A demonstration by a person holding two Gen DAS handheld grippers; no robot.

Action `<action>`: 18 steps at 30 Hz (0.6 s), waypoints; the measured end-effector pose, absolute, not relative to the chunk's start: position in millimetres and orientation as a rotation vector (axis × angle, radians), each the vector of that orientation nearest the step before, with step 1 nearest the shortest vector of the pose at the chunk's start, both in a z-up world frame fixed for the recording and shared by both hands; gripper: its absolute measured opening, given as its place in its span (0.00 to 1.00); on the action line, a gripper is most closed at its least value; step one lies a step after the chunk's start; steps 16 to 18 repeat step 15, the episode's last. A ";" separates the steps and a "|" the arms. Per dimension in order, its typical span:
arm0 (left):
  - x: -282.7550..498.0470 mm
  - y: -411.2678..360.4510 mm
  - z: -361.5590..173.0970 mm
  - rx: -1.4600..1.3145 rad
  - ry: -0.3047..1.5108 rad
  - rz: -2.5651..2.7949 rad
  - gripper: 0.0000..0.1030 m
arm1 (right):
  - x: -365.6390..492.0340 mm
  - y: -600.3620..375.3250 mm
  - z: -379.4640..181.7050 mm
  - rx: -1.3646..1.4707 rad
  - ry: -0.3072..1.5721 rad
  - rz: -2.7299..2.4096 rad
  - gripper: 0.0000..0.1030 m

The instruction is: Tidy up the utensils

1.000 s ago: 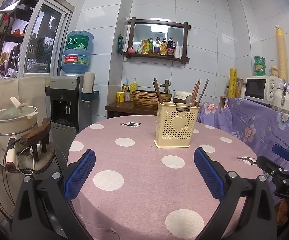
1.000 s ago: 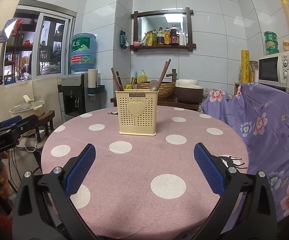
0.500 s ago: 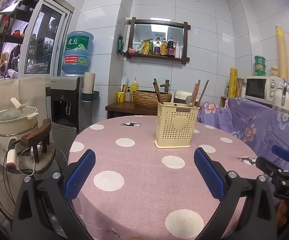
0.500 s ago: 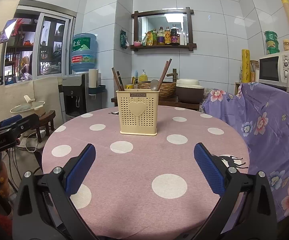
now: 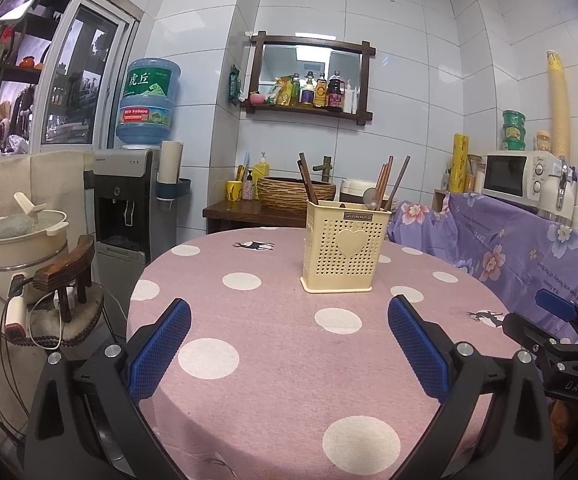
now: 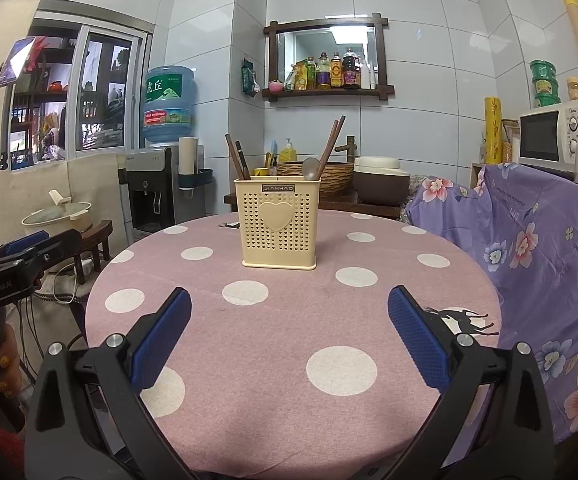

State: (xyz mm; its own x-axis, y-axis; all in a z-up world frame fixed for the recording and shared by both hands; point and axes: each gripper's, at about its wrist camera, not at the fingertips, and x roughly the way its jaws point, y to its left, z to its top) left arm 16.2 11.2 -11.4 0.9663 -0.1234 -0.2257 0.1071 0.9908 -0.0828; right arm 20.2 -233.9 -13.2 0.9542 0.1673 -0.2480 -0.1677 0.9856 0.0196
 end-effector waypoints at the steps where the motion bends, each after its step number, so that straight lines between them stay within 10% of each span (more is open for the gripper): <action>1: 16.0 11.5 -11.3 -0.072 0.228 -0.118 0.95 | 20.0 -233.5 -13.1 -0.001 0.252 0.171 0.94; 18: 19.8 10.9 -15.1 -0.055 0.247 -0.097 0.95 | 21.1 -231.0 -13.9 0.002 0.260 0.168 0.94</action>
